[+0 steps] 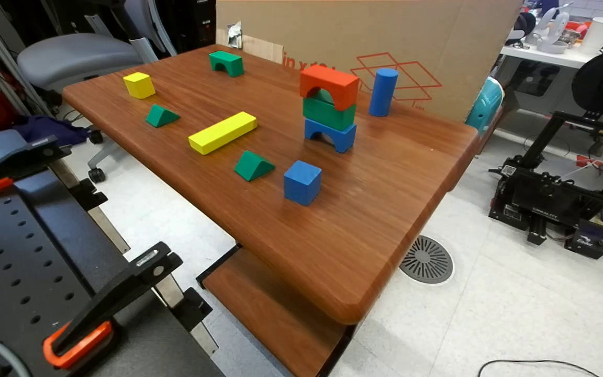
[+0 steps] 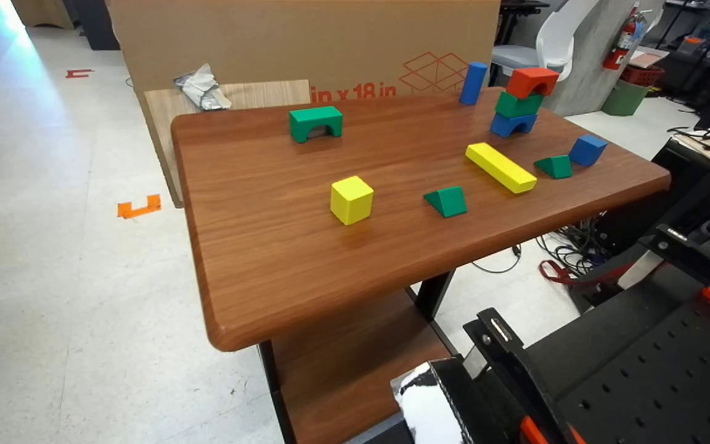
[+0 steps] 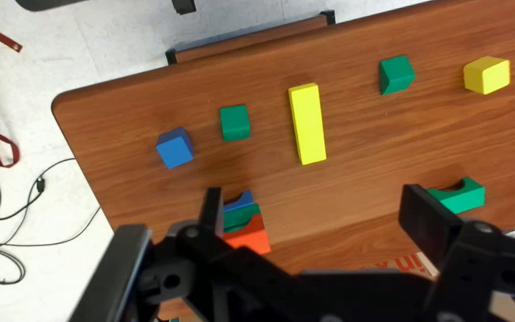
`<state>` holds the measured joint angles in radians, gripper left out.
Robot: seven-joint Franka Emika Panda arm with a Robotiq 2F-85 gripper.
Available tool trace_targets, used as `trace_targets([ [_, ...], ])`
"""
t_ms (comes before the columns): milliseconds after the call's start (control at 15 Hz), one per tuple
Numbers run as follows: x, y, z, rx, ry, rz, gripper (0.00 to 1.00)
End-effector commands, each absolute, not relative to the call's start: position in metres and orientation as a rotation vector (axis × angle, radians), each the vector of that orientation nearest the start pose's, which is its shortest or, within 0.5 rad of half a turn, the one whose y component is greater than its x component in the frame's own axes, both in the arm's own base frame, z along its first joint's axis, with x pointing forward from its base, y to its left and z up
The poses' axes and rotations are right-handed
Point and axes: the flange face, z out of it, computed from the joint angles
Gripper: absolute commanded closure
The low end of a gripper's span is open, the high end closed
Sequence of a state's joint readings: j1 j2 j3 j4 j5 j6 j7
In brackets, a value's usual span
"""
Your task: Remove the orange block from the top of the stack.
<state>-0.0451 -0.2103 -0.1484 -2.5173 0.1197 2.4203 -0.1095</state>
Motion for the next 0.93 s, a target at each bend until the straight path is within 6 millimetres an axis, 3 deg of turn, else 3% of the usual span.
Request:
trace_targets([
  [0,0.49,-0.097,0.341,-3.084,0.153,-0.186,0.0],
  [400,0.534,-0.114,0.314,-3.157,0.056,-0.148,0.0],
  [867,0.566,-0.136,0.284,-3.205,0.017,-0.119,0.0],
])
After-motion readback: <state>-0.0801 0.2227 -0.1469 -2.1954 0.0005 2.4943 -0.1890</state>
